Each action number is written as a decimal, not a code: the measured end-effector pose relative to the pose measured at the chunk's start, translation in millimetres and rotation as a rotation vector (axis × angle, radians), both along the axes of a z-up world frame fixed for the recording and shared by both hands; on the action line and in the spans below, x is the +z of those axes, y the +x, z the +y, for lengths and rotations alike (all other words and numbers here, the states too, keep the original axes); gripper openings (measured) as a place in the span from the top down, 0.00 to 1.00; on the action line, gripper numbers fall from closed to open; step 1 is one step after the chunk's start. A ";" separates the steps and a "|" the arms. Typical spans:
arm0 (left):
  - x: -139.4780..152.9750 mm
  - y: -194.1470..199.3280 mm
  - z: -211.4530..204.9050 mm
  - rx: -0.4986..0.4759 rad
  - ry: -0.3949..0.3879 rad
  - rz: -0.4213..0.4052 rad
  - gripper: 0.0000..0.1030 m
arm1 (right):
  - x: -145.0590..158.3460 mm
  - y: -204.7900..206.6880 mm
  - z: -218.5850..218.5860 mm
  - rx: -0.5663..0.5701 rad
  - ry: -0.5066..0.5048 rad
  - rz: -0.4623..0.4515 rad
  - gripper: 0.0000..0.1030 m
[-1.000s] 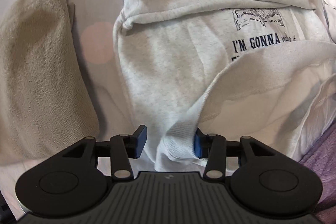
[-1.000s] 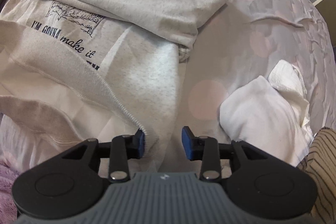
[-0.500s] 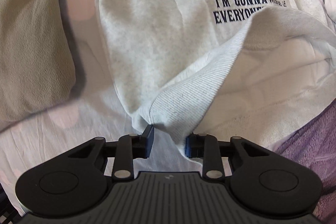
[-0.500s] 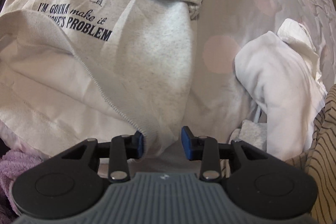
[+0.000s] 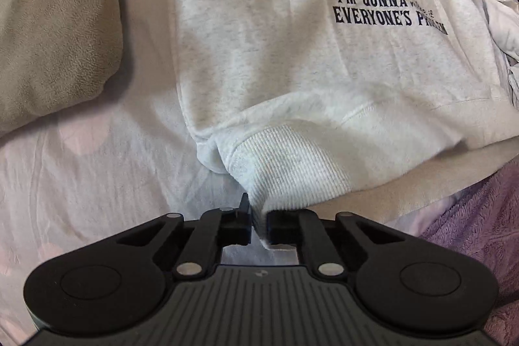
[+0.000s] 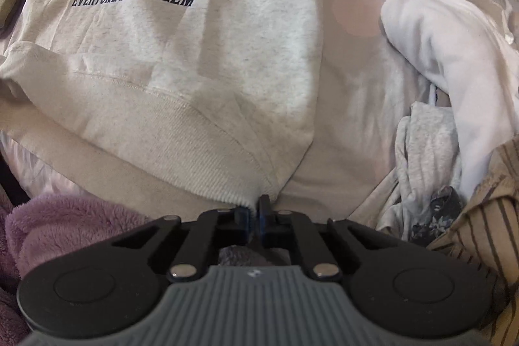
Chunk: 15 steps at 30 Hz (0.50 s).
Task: Fold clothes
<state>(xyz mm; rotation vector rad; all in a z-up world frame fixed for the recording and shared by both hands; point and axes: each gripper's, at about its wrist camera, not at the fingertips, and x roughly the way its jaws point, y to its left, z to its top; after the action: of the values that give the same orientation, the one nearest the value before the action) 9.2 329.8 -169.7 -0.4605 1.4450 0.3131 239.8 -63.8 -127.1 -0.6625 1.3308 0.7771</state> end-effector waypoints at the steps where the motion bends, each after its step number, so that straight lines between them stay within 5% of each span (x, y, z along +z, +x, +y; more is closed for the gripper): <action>1: 6.2 -3.4 -0.6 -0.004 0.013 -0.017 0.95 | 5.8 -3.3 -2.6 -0.003 0.015 -0.016 0.96; 15: 98.5 -55.6 -39.8 -0.088 0.167 -0.118 0.98 | 97.8 -57.8 -44.3 0.082 0.107 -0.248 0.98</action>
<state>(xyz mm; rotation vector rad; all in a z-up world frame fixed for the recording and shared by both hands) -46.4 290.0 -71.1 -0.2743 1.3083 0.3281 182.0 -108.1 -29.3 -0.7071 1.0356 0.7989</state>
